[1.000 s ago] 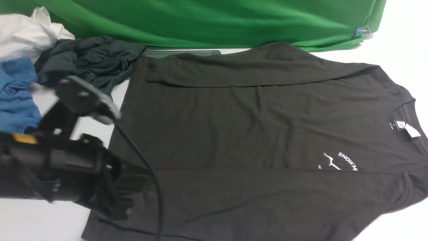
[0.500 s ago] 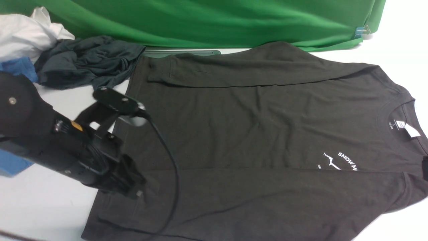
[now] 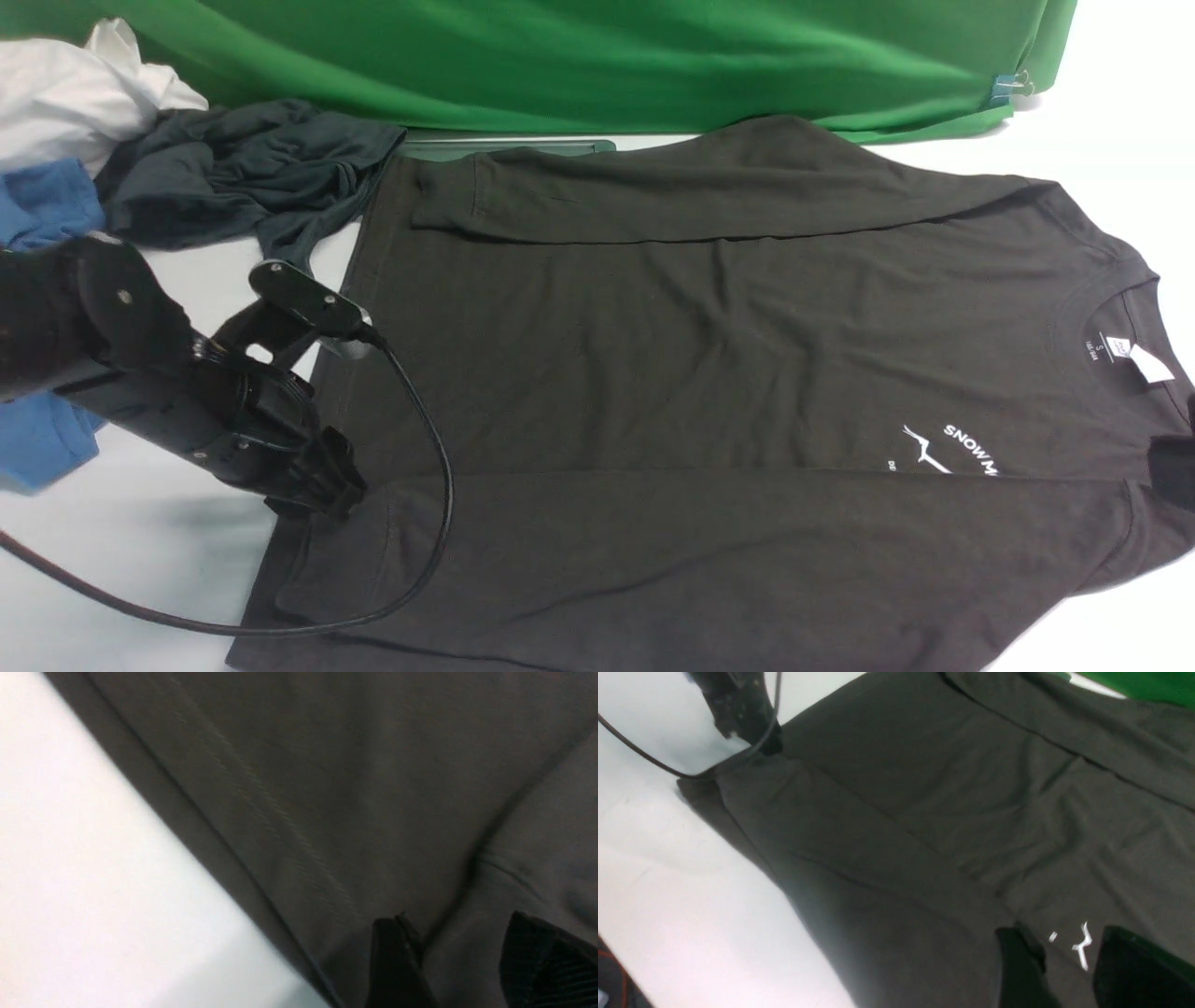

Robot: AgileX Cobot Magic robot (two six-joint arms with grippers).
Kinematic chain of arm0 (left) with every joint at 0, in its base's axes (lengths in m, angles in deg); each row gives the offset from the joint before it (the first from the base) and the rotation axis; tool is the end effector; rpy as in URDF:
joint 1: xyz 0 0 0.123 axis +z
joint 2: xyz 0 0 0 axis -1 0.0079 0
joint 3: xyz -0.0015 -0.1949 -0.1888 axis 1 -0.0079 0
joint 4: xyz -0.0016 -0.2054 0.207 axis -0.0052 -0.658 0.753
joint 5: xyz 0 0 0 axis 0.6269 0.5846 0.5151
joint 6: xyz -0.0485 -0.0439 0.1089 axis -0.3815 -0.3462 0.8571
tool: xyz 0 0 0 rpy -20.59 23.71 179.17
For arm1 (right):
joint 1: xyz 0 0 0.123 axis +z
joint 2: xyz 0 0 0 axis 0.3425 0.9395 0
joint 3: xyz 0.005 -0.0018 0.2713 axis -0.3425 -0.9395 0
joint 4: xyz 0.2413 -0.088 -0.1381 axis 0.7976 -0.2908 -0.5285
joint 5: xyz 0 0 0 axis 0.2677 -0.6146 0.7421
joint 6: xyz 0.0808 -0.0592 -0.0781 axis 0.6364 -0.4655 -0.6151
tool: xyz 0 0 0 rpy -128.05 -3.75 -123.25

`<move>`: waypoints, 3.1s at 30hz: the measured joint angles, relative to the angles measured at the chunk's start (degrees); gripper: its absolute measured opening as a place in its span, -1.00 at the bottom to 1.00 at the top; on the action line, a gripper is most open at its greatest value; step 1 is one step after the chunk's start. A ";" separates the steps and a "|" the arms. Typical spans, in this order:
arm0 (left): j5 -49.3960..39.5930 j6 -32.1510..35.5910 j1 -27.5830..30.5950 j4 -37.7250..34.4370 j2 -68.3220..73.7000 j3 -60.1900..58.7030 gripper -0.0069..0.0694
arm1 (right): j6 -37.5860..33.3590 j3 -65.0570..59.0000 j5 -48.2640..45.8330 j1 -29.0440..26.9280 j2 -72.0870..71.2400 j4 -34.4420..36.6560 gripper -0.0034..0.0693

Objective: Fold a long-sleeved shirt on a white desktop.
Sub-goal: 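Grasp the left edge of the dark T-shirt lying flat on the table, then fold the left side of the black T-shirt inward over its body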

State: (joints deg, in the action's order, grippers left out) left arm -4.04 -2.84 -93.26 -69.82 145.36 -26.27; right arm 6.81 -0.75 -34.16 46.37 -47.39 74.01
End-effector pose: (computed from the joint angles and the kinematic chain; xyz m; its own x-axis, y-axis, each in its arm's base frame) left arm 0.3227 -0.0428 0.0951 -0.7406 0.5757 -0.3465 0.6057 0.7952 0.0267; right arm 0.1566 0.1015 0.3339 -0.3965 -0.3682 -0.8409 -0.6344 0.7720 -0.0389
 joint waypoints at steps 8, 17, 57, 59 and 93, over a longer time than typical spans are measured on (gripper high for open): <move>-0.08 4.20 0.00 0.36 2.24 0.00 0.10 | -0.43 0.00 2.20 0.00 0.00 0.64 -0.25; -2.77 6.45 0.00 -0.90 2.31 0.00 -0.03 | -0.54 0.00 2.45 0.00 0.00 0.75 -0.25; -10.48 0.68 -3.51 -2.40 -11.27 0.06 -0.74 | 3.70 0.00 -4.83 0.00 20.68 -2.73 -0.23; -11.22 -0.77 -4.90 -2.34 -13.42 0.06 -0.74 | 2.80 0.74 -4.81 0.00 25.45 -4.31 -0.17; -14.38 -6.13 -6.01 -2.14 -30.05 0.06 -0.74 | -37.43 16.03 7.02 -8.12 69.50 -4.43 0.24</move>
State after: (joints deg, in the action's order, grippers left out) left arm -18.42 -8.98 -99.27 -71.96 115.31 -26.21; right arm -30.62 15.27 -27.14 38.24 22.12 69.59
